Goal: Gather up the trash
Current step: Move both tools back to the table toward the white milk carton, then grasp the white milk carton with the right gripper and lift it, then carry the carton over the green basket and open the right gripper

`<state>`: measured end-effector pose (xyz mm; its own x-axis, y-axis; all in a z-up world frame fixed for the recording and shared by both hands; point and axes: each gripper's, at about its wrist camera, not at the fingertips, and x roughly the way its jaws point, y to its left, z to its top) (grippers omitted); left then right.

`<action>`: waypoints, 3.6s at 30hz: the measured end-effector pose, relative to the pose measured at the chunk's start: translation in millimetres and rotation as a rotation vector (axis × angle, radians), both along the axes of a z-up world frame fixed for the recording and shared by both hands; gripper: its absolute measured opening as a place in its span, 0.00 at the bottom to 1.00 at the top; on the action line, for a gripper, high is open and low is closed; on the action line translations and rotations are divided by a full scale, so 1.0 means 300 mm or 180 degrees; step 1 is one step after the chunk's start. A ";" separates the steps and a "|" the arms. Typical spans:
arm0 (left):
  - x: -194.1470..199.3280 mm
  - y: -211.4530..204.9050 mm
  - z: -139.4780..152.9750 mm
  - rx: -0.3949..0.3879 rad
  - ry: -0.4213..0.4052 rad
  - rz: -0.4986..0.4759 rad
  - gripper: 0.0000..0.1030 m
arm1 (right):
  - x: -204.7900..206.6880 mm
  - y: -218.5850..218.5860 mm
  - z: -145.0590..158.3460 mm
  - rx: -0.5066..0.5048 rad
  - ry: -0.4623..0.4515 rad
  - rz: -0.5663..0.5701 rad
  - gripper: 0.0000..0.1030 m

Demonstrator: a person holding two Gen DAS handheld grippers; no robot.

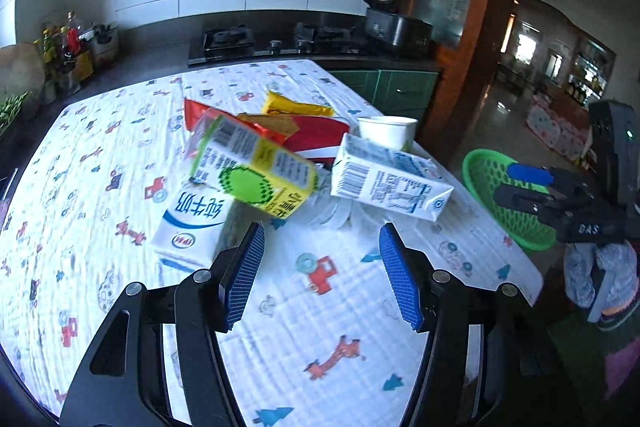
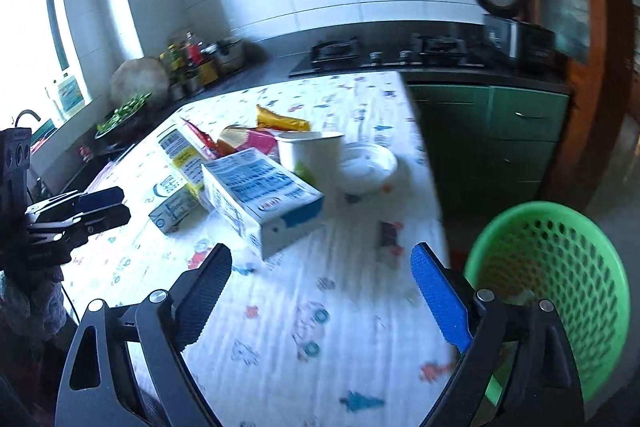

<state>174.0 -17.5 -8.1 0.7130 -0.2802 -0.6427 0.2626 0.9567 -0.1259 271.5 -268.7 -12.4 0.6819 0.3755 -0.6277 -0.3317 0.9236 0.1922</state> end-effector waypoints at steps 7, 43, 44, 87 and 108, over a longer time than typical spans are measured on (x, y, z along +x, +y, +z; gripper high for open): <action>-0.001 0.063 -0.031 0.0021 0.0007 0.0022 0.58 | 0.151 0.124 -0.042 -0.0097 0.0108 0.0484 0.90; 0.061 -0.073 -0.135 0.0077 0.0176 -0.0388 0.62 | 0.155 0.174 -0.049 0.0108 0.0086 0.0786 0.67; 0.061 -0.079 -0.137 0.0078 0.0182 -0.0395 0.62 | 0.145 0.171 -0.046 0.0103 0.0082 0.0784 0.66; 0.132 -0.206 -0.188 0.0113 0.0251 -0.0792 0.65 | -0.018 0.083 0.012 0.0062 -0.0032 0.0551 0.69; 0.226 -0.286 -0.218 0.0284 0.0284 -0.0713 0.59 | -0.105 -0.346 -0.048 0.0122 0.0051 -0.0541 0.69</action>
